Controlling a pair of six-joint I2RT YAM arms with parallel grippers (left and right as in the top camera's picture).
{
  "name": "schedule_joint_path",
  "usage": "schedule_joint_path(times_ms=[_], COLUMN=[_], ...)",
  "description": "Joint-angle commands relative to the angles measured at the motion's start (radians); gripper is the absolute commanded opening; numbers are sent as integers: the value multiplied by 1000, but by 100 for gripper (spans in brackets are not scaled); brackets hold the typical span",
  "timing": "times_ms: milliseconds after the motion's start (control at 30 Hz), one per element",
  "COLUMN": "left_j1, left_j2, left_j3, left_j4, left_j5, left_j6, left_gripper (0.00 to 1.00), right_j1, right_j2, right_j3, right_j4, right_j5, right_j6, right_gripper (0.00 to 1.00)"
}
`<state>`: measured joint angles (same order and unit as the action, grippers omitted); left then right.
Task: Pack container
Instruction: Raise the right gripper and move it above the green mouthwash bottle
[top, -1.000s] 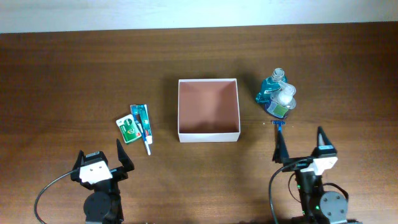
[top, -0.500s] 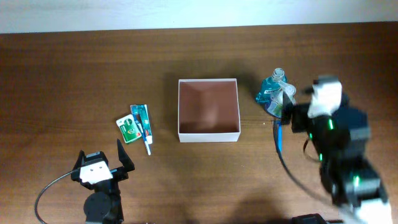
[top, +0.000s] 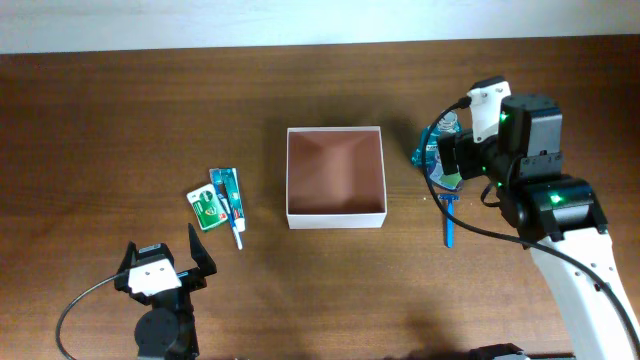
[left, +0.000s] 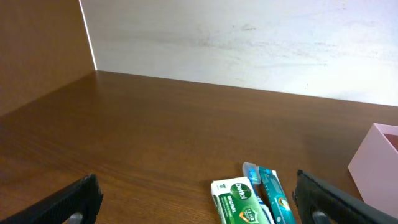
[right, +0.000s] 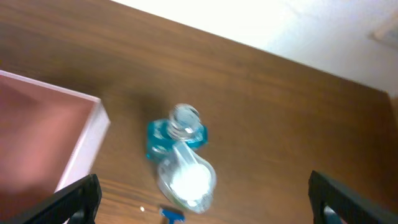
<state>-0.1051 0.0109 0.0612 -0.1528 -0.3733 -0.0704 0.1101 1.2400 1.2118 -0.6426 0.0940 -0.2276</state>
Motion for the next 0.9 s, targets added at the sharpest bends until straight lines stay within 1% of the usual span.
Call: schedule_joint_path(times_ms=[0, 67, 167, 233, 333, 433, 533, 600, 733, 867], left_j1=[5, 5, 5, 5, 5, 5, 5, 5, 5, 5], left_j2=[-6, -6, -6, -6, -6, -6, -6, -6, -6, -6], left_j3=[-12, -12, -12, -12, -12, -12, -12, -12, -12, -12], left_j4=[3, 3, 3, 3, 3, 3, 3, 3, 3, 3], left_j5=[4, 4, 4, 4, 4, 4, 4, 4, 4, 4], left_j6=[19, 19, 19, 19, 19, 19, 19, 19, 19, 19], left_gripper=[99, 100, 99, 99, 99, 99, 99, 99, 99, 100], right_j1=[-6, -6, -7, -7, -17, -47, -101, -138, -140, -122], right_j2=[58, 112, 179, 219, 245, 255, 255, 255, 256, 266], right_j3=[28, 28, 29, 29, 29, 29, 29, 29, 29, 28], right_j4=[45, 86, 116, 117, 131, 201, 255, 249, 258, 247], right_j5=[-163, -162, -162, -161, -129, -93, -94, -115, -251, -244], right_j6=[24, 79, 127, 132, 132, 132, 132, 132, 134, 139], right_gripper=[99, 100, 98, 95, 92, 91, 78, 74, 73, 73])
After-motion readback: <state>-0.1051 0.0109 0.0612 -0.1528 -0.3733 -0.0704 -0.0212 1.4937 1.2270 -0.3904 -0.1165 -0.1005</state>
